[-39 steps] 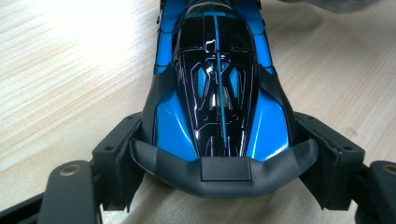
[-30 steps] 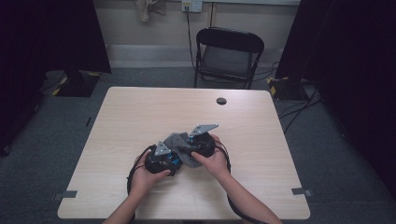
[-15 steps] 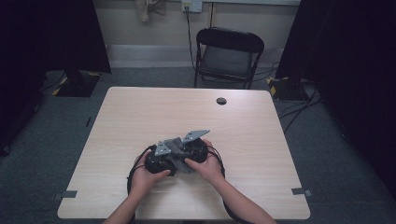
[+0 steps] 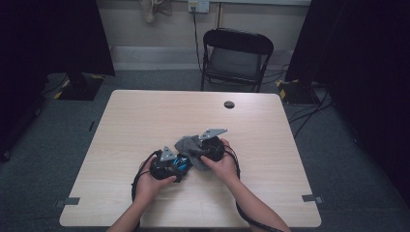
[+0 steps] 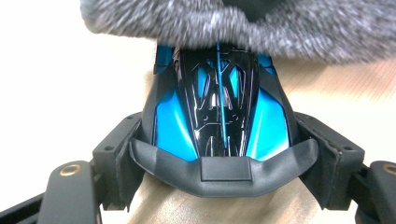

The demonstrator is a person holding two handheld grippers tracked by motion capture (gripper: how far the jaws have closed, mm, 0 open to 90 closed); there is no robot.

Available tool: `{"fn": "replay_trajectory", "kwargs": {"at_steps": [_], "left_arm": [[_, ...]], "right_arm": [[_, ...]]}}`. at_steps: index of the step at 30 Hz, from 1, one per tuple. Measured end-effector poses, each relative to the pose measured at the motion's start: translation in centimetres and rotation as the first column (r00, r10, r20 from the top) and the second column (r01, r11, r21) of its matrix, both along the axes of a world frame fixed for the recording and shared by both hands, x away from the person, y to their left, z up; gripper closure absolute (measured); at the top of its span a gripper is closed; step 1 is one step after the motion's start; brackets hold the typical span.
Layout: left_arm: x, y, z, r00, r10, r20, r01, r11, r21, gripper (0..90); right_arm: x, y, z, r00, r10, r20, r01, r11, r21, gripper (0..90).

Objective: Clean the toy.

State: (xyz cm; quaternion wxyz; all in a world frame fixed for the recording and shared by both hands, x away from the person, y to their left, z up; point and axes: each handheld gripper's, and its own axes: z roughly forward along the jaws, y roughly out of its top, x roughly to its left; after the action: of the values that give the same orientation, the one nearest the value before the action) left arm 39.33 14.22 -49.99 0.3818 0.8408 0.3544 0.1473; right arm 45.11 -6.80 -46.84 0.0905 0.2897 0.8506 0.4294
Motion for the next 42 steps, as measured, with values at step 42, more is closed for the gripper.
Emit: {"fn": "replay_trajectory", "kwargs": {"at_steps": [42], "left_arm": [[0.0,0.0,0.0,1.0,0.001,0.0,-0.001,1.0,-0.002,24.1]], "right_arm": [[3.9,-3.0,-1.3,0.987,-0.153,-0.05,0.152,0.9881,-0.025,69.9]]}}
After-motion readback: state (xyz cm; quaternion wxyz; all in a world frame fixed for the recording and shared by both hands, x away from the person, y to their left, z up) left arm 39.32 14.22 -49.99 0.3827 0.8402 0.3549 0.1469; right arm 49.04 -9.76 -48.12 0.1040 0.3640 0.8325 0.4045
